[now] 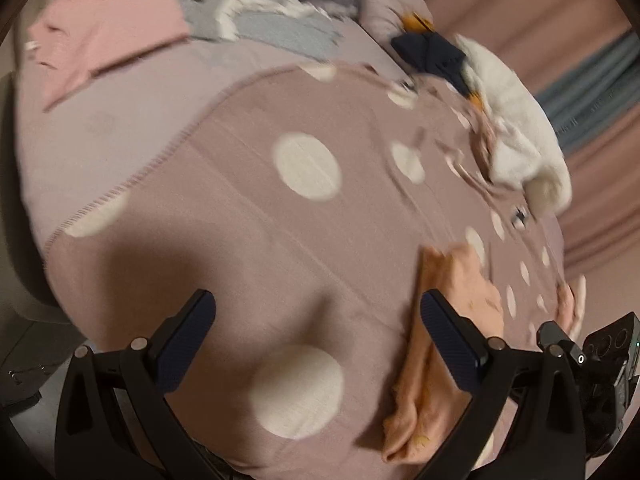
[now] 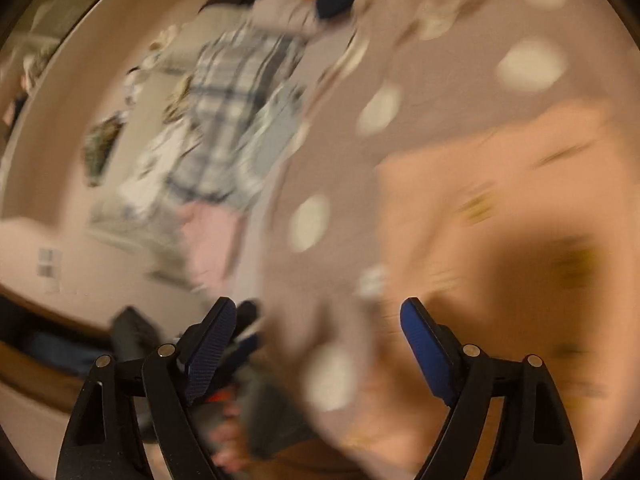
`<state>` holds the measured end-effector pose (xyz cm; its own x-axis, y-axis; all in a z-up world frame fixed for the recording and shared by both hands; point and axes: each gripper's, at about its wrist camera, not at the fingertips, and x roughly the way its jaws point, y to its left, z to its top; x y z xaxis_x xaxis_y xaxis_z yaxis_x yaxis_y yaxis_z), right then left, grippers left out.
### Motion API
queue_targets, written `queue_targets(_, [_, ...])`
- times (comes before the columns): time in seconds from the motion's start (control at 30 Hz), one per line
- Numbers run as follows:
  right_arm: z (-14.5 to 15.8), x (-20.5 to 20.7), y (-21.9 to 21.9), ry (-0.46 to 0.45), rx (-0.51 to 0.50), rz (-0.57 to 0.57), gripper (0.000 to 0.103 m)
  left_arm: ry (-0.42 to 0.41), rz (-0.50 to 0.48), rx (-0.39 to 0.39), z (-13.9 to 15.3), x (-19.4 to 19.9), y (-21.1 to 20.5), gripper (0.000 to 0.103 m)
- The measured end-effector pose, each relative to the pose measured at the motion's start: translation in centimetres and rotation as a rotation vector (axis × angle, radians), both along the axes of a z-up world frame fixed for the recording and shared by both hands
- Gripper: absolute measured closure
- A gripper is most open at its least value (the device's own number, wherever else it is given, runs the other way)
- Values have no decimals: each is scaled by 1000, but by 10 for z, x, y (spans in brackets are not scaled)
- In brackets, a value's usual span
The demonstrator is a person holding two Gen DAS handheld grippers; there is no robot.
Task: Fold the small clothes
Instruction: 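Grasp the strip end with the left gripper while the right gripper grasps it too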
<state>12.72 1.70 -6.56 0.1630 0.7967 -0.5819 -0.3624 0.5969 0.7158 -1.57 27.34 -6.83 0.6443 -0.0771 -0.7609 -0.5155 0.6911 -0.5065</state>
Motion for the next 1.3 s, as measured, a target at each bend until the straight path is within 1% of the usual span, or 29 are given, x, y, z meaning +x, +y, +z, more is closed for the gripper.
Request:
queue_targets(0.03, [3,-4,-13,-24,-27,-41,18,13,-52,0,-2,5,-7,1])
queue_targets(0.07, [3,-6,-28,-22,-37,-69,18,29,-107,2,-4,9,-15,1])
queue_targets(0.13, [-1,-9,-56,7,-45,-115,17,64,-185,1,-9,15,-30,1])
queue_targets(0.2, [-7,-10,-92,3,-71,-189,16,84,-267,-5,-15,19,-44,1])
queue_targets(0.23, [-9,-11,-103,-2,-97,-219,15,85,-300,-31,-19,21,-50,1])
queue_targets(0.3, [-20,-13,-127,5,-171,-279,15,76,-337,-123,-28,24,-56,1])
queue_targets(0.37, [-28,-10,-136,27,-192,-295,15,76,-347,-158,-34,28,-60,1])
queue_targets(0.4, [-35,-10,-140,42,-184,-303,15,84,-347,-153,-37,31,-64,1])
queue_targets(0.47, [-48,-5,-148,76,-128,-311,15,89,-338,-122,-39,36,-71,1])
queue_targets(0.53, [-66,3,-151,127,-75,-305,12,74,-345,-89,-39,38,-81,1])
queue_targets(0.57, [-74,8,-149,155,-71,-287,11,65,-357,-90,-40,39,-85,1])
queue_targets(0.6, [-84,16,-144,172,-72,-257,5,60,-370,-97,-41,41,-88,1])
queue_targets(0.63, [-84,16,-141,165,-54,-249,0,53,-387,-108,-42,42,-89,1])
queue_targets(0.67, [-81,15,-143,154,-22,-243,0,46,-406,-126,-43,43,-91,1])
queue_targets(0.73, [-79,16,-144,156,-26,-230,0,36,-438,-191,-46,45,-90,1])
queue_targets(0.77, [-78,17,-143,157,-26,-215,0,30,-441,-238,-49,45,-87,1])
queue_targets(0.8, [-78,20,-143,160,-17,-202,0,17,-438,-313,-52,45,-83,1])
queue_targets(0.83, [-79,21,-147,179,1,-202,0,1,-434,-420,-58,46,-78,1])
queue_targets(0.9, [-80,25,-153,224,63,-223,0,-7,-435,-574,-69,48,-74,1])
queue_targets(0.93, [-82,26,-158,236,86,-221,0,1,-438,-589,-71,51,-75,1])
queue_targets(1.0, [-84,30,-157,259,112,-209,0,24,-453,-562,-71,56,-80,1])
queue_targets(1.07, [-83,33,-152,249,94,-189,0,36,-486,-507,-67,59,-90,1])
queue_targets(1.17, [-80,37,-138,241,78,-144,0,41,-505,-467,-66,62,-100,1])
queue_targets(1.23, [-82,43,-129,252,85,-109,0,34,-491,-475,-67,63,-101,1])
queue_targets(1.3, [-83,47,-123,245,91,-82,0,19,-475,-508,-69,66,-100,1])
